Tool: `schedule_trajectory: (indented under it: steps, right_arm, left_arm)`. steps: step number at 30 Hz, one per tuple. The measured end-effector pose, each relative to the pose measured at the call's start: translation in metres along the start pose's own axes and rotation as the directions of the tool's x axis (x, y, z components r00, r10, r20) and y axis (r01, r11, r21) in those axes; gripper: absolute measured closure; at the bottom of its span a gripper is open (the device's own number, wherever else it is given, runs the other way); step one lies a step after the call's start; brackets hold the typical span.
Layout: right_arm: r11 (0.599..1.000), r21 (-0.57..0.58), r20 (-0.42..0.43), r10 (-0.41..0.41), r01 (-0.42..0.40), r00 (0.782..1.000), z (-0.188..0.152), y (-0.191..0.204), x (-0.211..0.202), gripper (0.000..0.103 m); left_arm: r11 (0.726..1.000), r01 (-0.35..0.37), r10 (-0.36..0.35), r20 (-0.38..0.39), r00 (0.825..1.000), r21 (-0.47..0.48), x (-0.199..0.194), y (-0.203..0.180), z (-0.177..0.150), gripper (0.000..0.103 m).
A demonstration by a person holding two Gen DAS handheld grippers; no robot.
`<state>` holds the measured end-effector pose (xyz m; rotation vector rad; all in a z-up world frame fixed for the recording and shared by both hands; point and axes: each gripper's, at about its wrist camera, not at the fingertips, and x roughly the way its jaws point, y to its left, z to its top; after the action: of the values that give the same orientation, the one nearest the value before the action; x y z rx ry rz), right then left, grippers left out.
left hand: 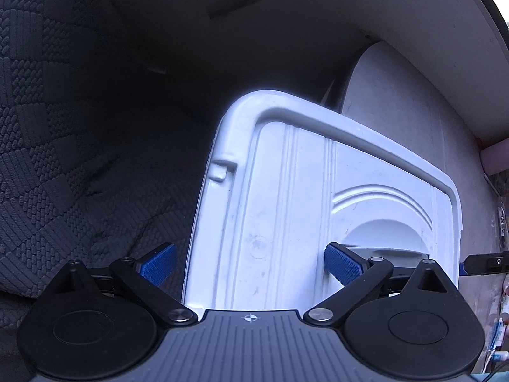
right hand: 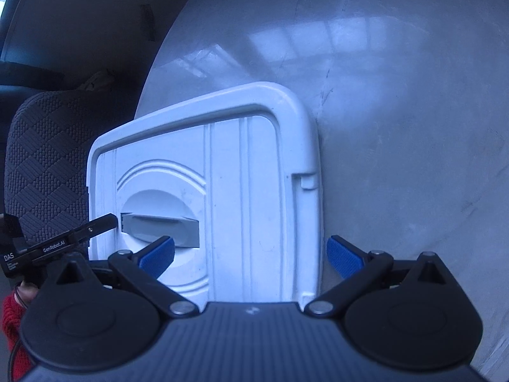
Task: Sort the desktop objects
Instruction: 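Close the left gripper on the lid edge while the right gripper closes on its edge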
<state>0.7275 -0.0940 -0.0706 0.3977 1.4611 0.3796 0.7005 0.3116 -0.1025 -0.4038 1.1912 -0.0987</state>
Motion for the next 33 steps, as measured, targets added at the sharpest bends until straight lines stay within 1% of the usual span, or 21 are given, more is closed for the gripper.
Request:
schedule_trajectory:
  steps: [3,10,13,18,22,25,26,28,31,33]
  right_arm:
    - [1.0,-0.002,0.002,0.02,-0.02,1.0,0.001,-0.003,0.001,0.0]
    - [0.998,-0.062,-0.001,0.022,-0.022,1.0,0.0,0.001,0.006,0.001]
    - [0.998,-0.064,0.007,0.023,-0.023,1.0,0.002,-0.001,0.006,0.001]
    - [0.996,-0.065,0.015,0.054,-0.053,0.998,0.003,-0.005,0.003,0.001]
    - [0.994,-0.063,0.011,0.09,-0.089,0.996,0.004,0.002,0.011,0.0]
    - [0.994,-0.083,0.016,0.071,-0.069,0.997,0.006,0.01,0.014,0.0]
    - [0.994,-0.084,0.018,0.071,-0.069,0.997,0.006,0.011,0.015,0.0]
    - [0.994,-0.083,0.02,0.071,-0.069,0.997,0.008,0.014,0.017,0.0]
    - [0.993,-0.089,0.036,0.081,-0.078,0.996,0.007,0.016,0.017,0.0]
    - [0.993,-0.104,0.047,0.065,-0.06,0.997,0.005,0.024,0.02,0.001]
  left_arm:
    - [1.0,0.018,-0.018,0.001,1.0,-0.001,0.003,0.001,-0.001,0.002]
    - [0.998,0.07,-0.07,0.013,0.997,0.011,0.005,0.001,-0.005,0.002]
    - [0.996,0.086,-0.086,0.019,0.996,0.014,0.007,0.0,-0.007,0.001]
    - [0.994,0.107,-0.107,0.025,0.994,0.007,0.01,-0.002,-0.013,0.0]
    - [0.993,0.117,-0.117,0.028,0.993,0.008,0.011,-0.007,-0.016,0.0]
    - [0.992,0.128,-0.128,0.032,0.991,-0.005,0.012,-0.01,-0.018,0.0]
    - [0.991,0.132,-0.132,0.034,0.991,-0.009,0.014,-0.009,-0.016,0.0]
    - [0.99,0.139,-0.138,0.036,0.99,-0.014,0.022,0.012,0.005,0.0]
    - [0.989,0.144,-0.143,0.039,0.989,-0.016,0.023,0.01,0.003,0.0]
    - [0.988,0.149,-0.148,0.04,0.988,-0.026,0.025,0.009,0.003,0.0]
